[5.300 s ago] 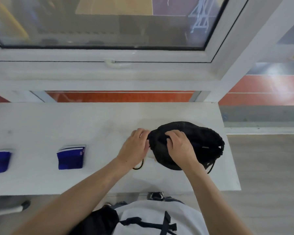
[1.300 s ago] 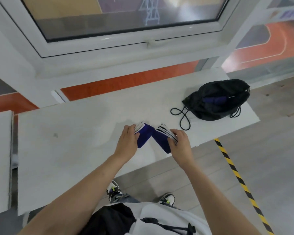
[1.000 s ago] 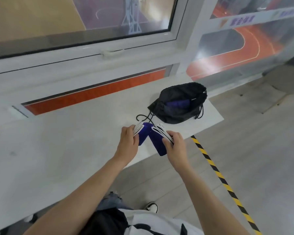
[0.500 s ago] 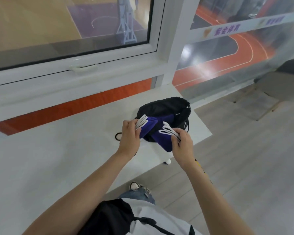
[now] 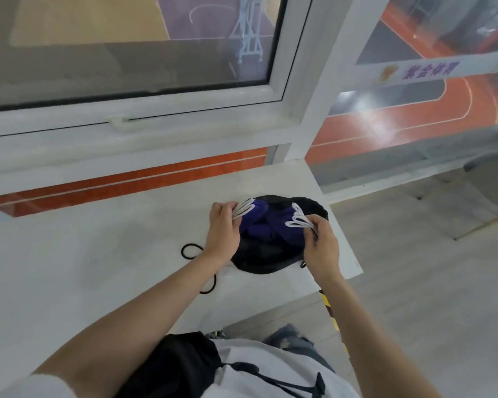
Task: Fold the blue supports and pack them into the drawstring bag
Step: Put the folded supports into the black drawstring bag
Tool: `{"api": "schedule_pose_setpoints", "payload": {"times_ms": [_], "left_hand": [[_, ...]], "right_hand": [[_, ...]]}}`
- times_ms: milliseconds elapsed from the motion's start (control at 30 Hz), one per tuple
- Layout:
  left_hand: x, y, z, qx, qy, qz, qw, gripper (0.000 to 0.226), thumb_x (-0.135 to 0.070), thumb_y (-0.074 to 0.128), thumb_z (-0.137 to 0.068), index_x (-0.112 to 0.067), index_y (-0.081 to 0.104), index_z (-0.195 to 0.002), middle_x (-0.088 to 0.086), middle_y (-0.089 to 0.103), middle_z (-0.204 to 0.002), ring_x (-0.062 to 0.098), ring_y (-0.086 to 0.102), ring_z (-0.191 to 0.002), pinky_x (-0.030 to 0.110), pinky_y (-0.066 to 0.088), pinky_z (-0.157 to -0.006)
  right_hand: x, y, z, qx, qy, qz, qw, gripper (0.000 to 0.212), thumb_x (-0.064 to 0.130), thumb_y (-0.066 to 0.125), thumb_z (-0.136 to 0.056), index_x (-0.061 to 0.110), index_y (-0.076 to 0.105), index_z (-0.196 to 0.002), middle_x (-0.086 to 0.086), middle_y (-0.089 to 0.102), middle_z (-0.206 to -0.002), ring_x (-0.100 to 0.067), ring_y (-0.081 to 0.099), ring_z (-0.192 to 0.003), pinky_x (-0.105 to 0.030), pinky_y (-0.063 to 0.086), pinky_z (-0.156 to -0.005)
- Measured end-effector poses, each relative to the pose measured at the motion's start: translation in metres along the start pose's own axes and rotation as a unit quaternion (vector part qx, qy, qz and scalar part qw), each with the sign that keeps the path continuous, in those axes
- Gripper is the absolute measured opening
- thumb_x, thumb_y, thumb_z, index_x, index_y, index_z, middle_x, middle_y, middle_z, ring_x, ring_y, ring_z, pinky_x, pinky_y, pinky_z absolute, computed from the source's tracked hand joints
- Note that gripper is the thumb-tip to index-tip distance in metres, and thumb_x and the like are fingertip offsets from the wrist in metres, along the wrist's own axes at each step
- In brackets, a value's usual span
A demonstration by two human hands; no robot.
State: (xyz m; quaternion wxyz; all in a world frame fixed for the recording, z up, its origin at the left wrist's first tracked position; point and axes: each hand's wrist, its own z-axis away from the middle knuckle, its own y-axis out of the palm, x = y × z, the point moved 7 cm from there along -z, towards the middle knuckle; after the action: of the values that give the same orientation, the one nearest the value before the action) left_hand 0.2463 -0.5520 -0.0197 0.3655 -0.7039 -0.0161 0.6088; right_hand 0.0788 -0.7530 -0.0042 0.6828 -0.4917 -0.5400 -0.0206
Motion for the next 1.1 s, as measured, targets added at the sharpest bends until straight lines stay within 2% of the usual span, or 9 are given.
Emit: {"api": "schedule_pose_setpoints", "payload": {"times_ms": [167, 367, 533, 667, 800, 933, 1033, 1100], "left_hand": [[0.003, 0.01, -0.022, -0.025, -0.025, -0.031, 0.999, 0.028, -0.014, 0.05, -0.104, -0.012, 0.052, -0.131, -0.003, 0.039, -0.121, 0.014, 0.047, -0.112, 0.02, 0.038, -0.099], [0.002, 0.027, -0.023, -0.049, -0.078, -0.055, 0.994, 0.028, -0.011, 0.048, -0.104, -0.012, 0.053, -0.131, -0.003, 0.04, -0.12, 0.017, 0.048, -0.114, 0.022, 0.038, -0.103], [0.001, 0.034, -0.024, -0.082, -0.118, -0.085, 0.986, 0.027, -0.01, 0.048, -0.103, -0.012, 0.054, -0.13, -0.003, 0.04, -0.118, 0.015, 0.047, -0.111, 0.023, 0.04, -0.101], [-0.003, 0.042, -0.025, -0.093, -0.132, -0.112, 0.981, 0.028, -0.009, 0.049, -0.103, -0.01, 0.055, -0.131, 0.001, 0.041, -0.117, 0.02, 0.047, -0.111, 0.025, 0.039, -0.1], [-0.009, 0.045, -0.026, -0.099, -0.125, -0.13, 0.979, 0.03, -0.009, 0.051, -0.103, -0.009, 0.055, -0.132, -0.001, 0.041, -0.114, 0.02, 0.047, -0.11, 0.029, 0.042, -0.1], [-0.014, 0.05, -0.028, -0.084, -0.094, -0.15, 0.981, 0.033, -0.011, 0.051, -0.103, -0.011, 0.055, -0.135, 0.0, 0.042, -0.114, 0.017, 0.045, -0.108, 0.027, 0.041, -0.1], [-0.016, 0.054, -0.032, -0.064, -0.086, -0.163, 0.981, 0.031, -0.016, 0.049, -0.105, -0.012, 0.055, -0.135, 0.001, 0.044, -0.118, 0.016, 0.045, -0.111, 0.027, 0.041, -0.102], [-0.017, 0.057, -0.034, -0.051, -0.069, -0.176, 0.981, 0.031, -0.018, 0.049, -0.105, -0.013, 0.055, -0.134, 0.001, 0.044, -0.119, 0.015, 0.044, -0.112, 0.03, 0.042, -0.104]], "right_hand": [[-0.018, 0.02, -0.052, 0.1, -0.035, 0.04, 0.994, 0.028, 0.012, 0.052, -0.103, 0.017, 0.059, -0.13, 0.012, 0.061, -0.12, -0.005, 0.051, -0.103, -0.02, 0.037, -0.089], [-0.047, 0.054, -0.099, 0.255, -0.087, 0.072, 0.96, 0.024, 0.013, 0.051, -0.103, 0.023, 0.063, -0.121, 0.01, 0.064, -0.118, -0.01, 0.058, -0.106, -0.027, 0.045, -0.095], [-0.068, 0.078, -0.128, 0.326, -0.174, 0.131, 0.92, 0.024, 0.013, 0.052, -0.104, 0.012, 0.065, -0.125, -0.003, 0.067, -0.121, -0.023, 0.06, -0.115, -0.032, 0.044, -0.105], [-0.081, 0.097, -0.141, 0.389, -0.206, 0.181, 0.879, 0.027, 0.012, 0.055, -0.102, 0.016, 0.068, -0.124, -0.004, 0.07, -0.124, -0.027, 0.062, -0.118, -0.036, 0.045, -0.106], [-0.083, 0.107, -0.148, 0.413, -0.233, 0.218, 0.853, 0.034, 0.011, 0.055, -0.099, 0.02, 0.069, -0.129, -0.005, 0.069, -0.131, -0.028, 0.062, -0.124, -0.037, 0.045, -0.11], [-0.059, 0.101, -0.151, 0.377, -0.292, 0.157, 0.865, 0.037, 0.01, 0.066, -0.094, 0.009, 0.067, -0.132, -0.012, 0.066, -0.133, -0.034, 0.06, -0.126, -0.043, 0.043, -0.114], [-0.028, 0.093, -0.151, 0.361, -0.323, 0.066, 0.872, 0.042, 0.019, 0.072, -0.095, 0.011, 0.063, -0.135, -0.005, 0.065, -0.128, -0.022, 0.062, -0.118, -0.043, 0.049, -0.107], [-0.007, 0.087, -0.151, 0.37, -0.299, 0.022, 0.879, 0.047, 0.026, 0.071, -0.097, 0.018, 0.055, -0.14, 0.005, 0.059, -0.13, -0.008, 0.058, -0.115, -0.031, 0.051, -0.103]]}}
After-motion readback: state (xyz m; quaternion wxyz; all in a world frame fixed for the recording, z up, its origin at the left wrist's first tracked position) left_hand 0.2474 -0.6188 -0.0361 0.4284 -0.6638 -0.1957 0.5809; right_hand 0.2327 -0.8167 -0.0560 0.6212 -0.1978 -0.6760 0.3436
